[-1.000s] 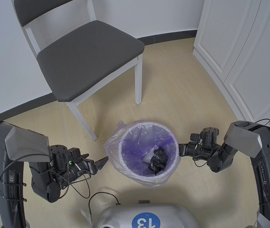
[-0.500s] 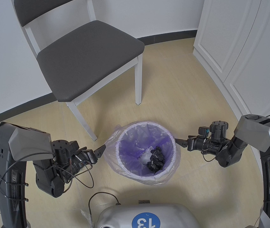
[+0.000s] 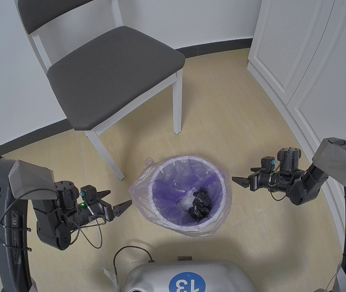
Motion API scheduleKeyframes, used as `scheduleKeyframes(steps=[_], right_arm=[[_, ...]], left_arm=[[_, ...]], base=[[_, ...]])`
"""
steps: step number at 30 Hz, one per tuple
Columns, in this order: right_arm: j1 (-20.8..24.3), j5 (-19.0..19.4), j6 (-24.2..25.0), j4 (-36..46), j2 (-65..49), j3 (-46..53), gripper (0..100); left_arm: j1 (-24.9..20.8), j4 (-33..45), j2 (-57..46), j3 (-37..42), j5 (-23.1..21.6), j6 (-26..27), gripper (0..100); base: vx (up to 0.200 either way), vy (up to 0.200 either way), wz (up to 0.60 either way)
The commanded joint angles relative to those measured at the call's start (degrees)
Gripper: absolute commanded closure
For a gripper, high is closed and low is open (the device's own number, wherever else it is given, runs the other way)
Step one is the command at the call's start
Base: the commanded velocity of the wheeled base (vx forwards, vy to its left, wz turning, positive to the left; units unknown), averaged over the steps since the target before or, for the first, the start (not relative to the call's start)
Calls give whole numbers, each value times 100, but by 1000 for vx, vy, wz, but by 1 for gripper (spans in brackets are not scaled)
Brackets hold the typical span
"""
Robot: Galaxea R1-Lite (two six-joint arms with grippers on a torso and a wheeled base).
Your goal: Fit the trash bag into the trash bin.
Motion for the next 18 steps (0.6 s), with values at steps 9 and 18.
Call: scheduleKeyframes(steps=[9, 18], right_arm=[[-182, -6, -1669, 2896, -1367, -522, 0], [-208, -6, -1678, 2896, -1420, -583, 0]], left_arm=[[207, 173, 805, -1020, -1550, 988, 0], [-48, 577, 1245, -1952, -1568, 988, 0]], base=[[0, 0, 0], [0, 0, 0]])
